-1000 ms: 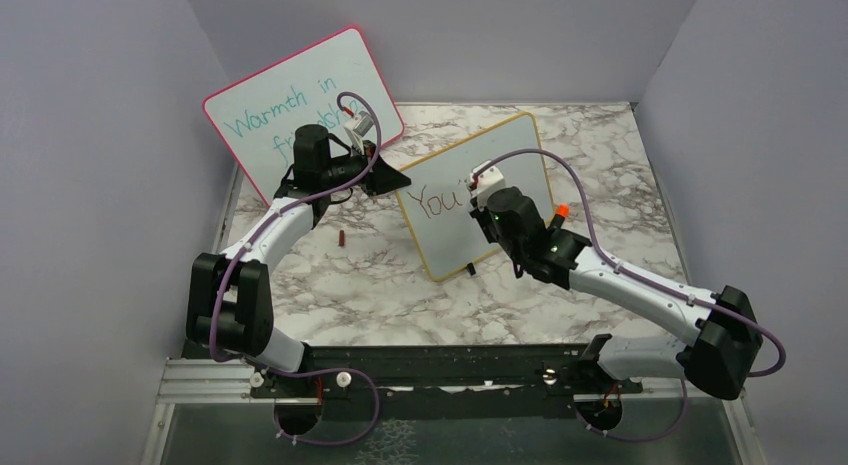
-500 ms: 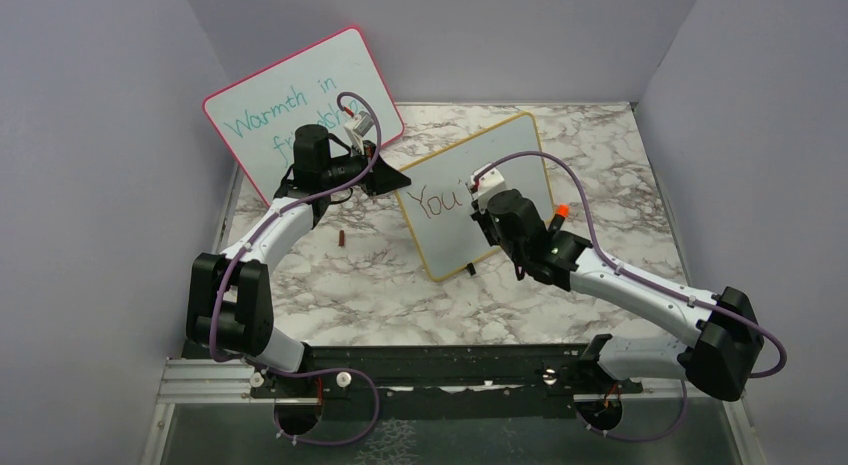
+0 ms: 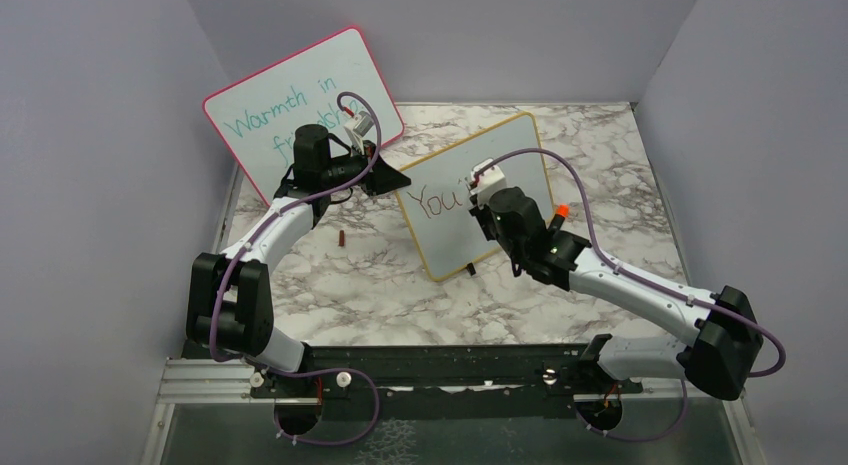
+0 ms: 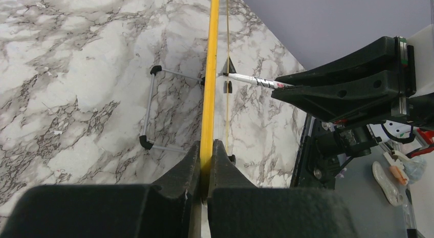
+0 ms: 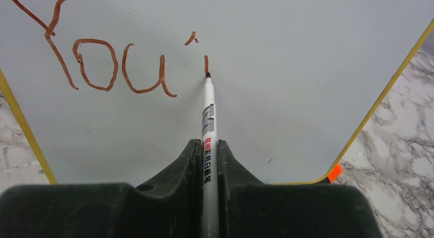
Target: Write a sentence on the whiteboard
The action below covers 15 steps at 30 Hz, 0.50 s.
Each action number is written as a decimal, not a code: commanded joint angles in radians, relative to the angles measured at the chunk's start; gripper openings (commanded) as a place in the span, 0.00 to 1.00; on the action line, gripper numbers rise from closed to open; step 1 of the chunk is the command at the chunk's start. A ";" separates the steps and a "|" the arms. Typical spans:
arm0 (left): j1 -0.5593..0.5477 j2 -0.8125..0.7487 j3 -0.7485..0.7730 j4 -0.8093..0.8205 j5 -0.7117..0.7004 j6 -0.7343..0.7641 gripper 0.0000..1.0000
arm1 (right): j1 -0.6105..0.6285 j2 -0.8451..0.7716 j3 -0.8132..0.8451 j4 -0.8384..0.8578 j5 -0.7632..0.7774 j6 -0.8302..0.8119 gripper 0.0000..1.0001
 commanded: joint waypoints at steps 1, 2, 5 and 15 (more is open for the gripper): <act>-0.027 0.051 -0.026 -0.128 0.016 0.088 0.00 | -0.012 0.015 0.023 0.064 0.022 -0.014 0.01; -0.027 0.051 -0.026 -0.128 0.016 0.088 0.00 | -0.015 0.016 0.025 0.067 0.024 -0.014 0.01; -0.027 0.050 -0.026 -0.128 0.016 0.089 0.00 | -0.018 0.016 0.028 0.076 0.027 -0.015 0.01; -0.027 0.048 -0.024 -0.131 0.014 0.089 0.00 | -0.033 0.022 0.034 0.057 0.035 0.001 0.01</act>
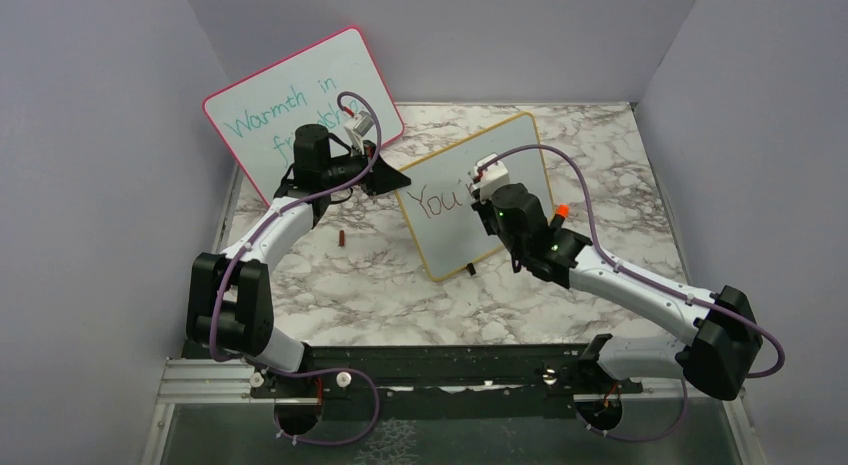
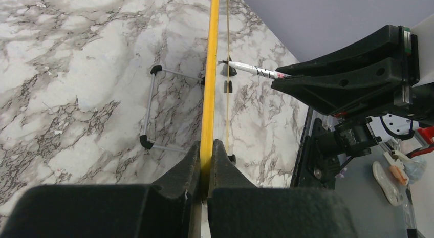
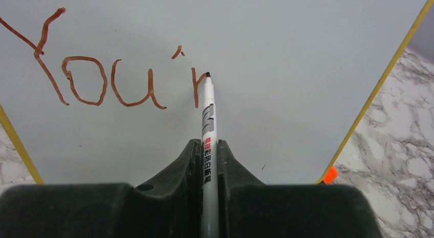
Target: Write a sentence on the whiteboard
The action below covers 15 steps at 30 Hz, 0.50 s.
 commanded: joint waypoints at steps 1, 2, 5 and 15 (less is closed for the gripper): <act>-0.027 0.048 -0.027 -0.127 0.014 0.087 0.00 | -0.014 0.017 0.030 0.014 0.032 0.010 0.01; -0.027 0.048 -0.027 -0.127 0.014 0.087 0.00 | -0.016 0.016 0.028 0.012 0.037 0.011 0.01; -0.027 0.047 -0.027 -0.126 0.013 0.088 0.00 | -0.017 0.008 0.024 0.008 0.031 0.016 0.01; -0.027 0.048 -0.027 -0.127 0.010 0.087 0.00 | -0.018 -0.058 -0.004 -0.018 0.022 0.024 0.01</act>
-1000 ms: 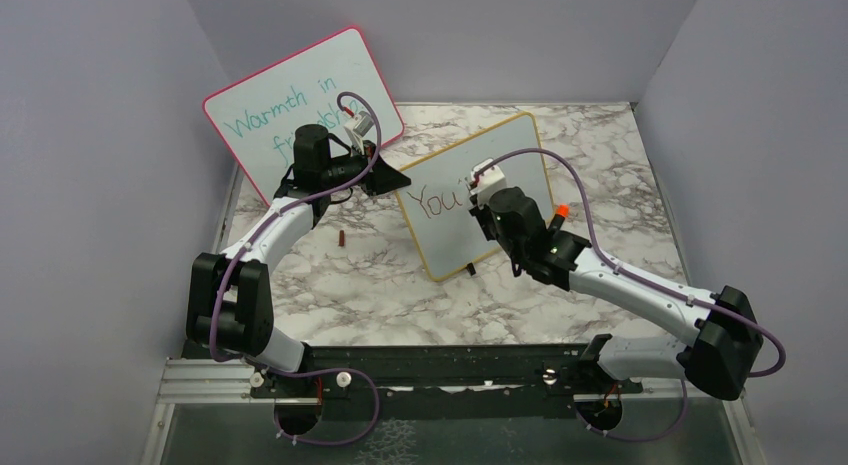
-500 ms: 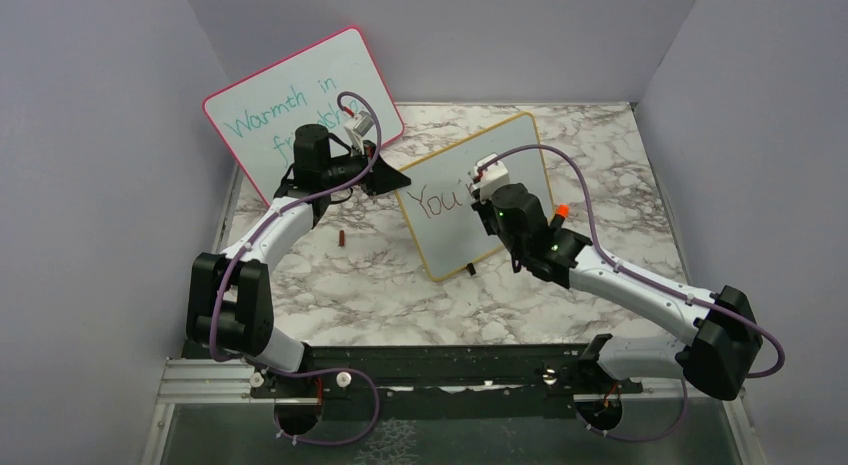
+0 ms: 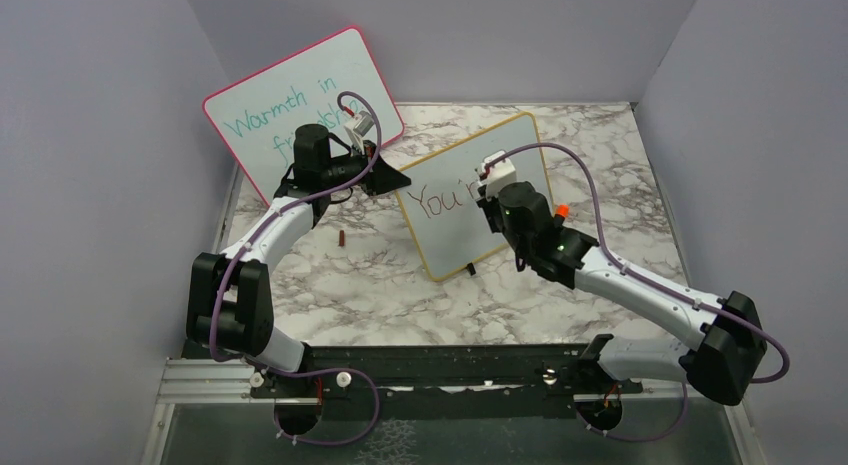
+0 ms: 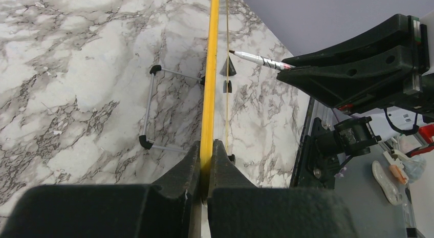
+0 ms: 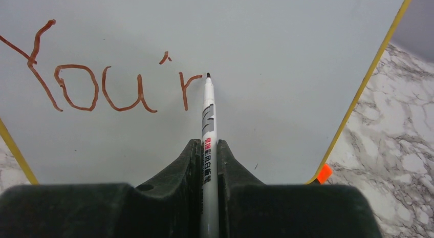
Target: Write a sentence on the whiteboard
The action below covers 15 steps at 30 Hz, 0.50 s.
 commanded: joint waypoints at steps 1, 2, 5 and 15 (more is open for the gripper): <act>-0.027 0.048 -0.029 -0.125 0.009 0.085 0.00 | -0.008 -0.041 -0.009 -0.014 0.018 0.018 0.01; -0.027 0.046 -0.029 -0.125 0.009 0.085 0.00 | -0.010 -0.044 -0.013 -0.017 0.017 0.021 0.01; -0.027 0.047 -0.029 -0.125 0.009 0.086 0.00 | -0.011 -0.048 -0.023 -0.021 0.000 0.031 0.01; -0.027 0.050 -0.029 -0.126 0.009 0.086 0.00 | -0.013 -0.039 -0.038 -0.032 -0.028 0.045 0.01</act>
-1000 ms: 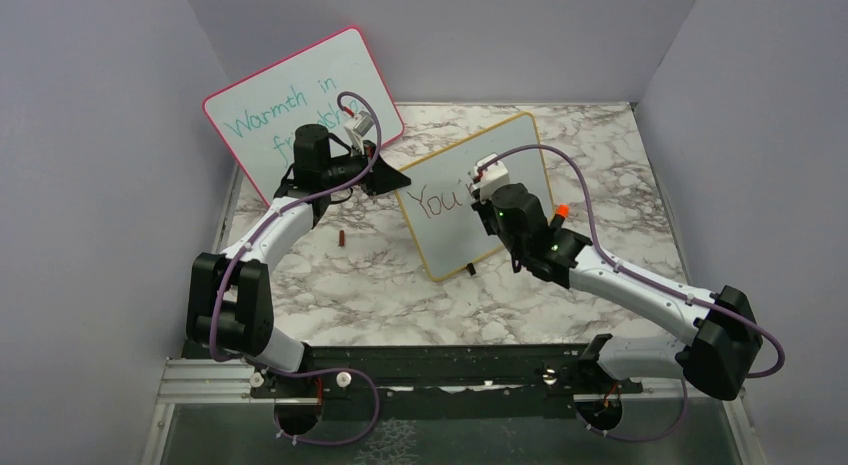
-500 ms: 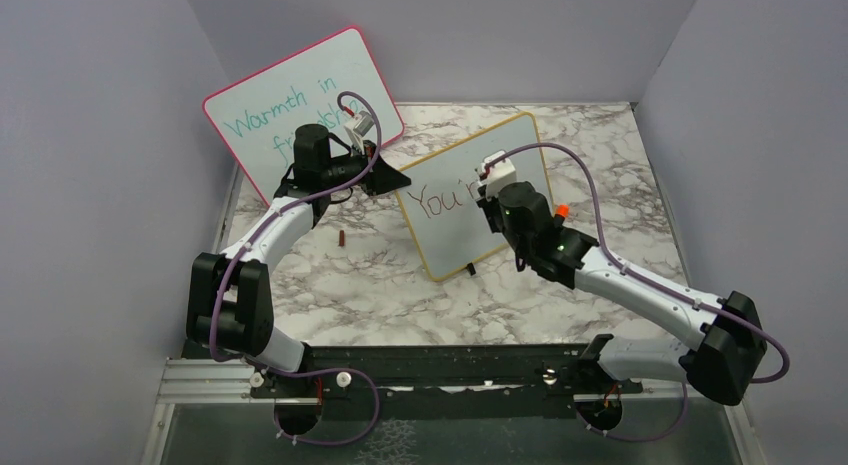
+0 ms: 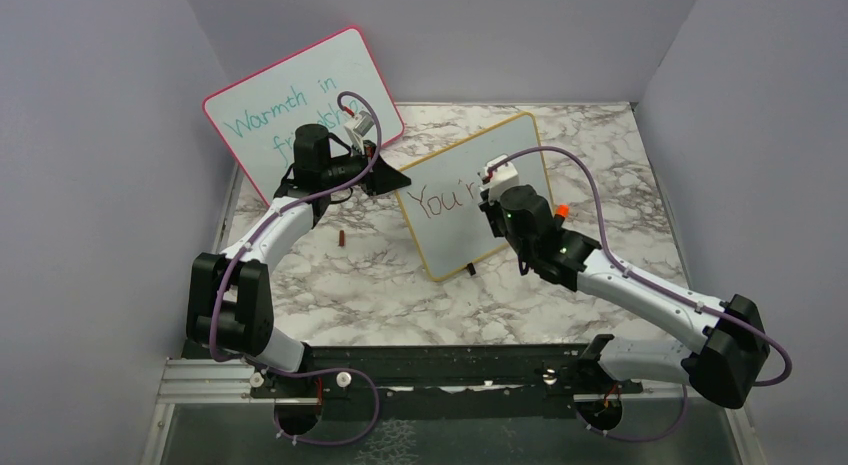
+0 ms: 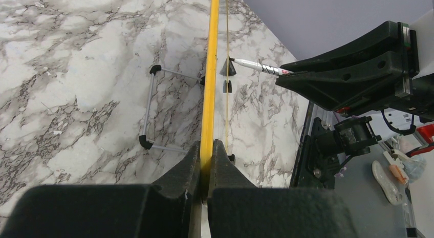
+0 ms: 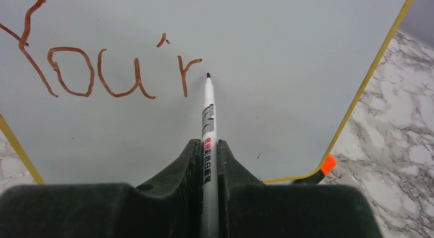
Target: Write a sentence on the whiteboard
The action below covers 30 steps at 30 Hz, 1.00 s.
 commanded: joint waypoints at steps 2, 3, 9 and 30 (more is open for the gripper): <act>-0.027 0.051 -0.029 -0.125 0.008 0.085 0.00 | -0.007 -0.003 -0.015 0.003 -0.017 0.015 0.01; -0.027 0.051 -0.029 -0.125 0.008 0.085 0.00 | -0.008 -0.001 -0.015 0.006 -0.021 0.014 0.01; -0.027 0.052 -0.029 -0.125 0.008 0.087 0.00 | -0.018 0.015 -0.018 0.022 -0.029 0.013 0.01; -0.027 0.051 -0.027 -0.125 0.012 0.088 0.00 | -0.051 0.033 -0.005 0.039 0.024 0.014 0.01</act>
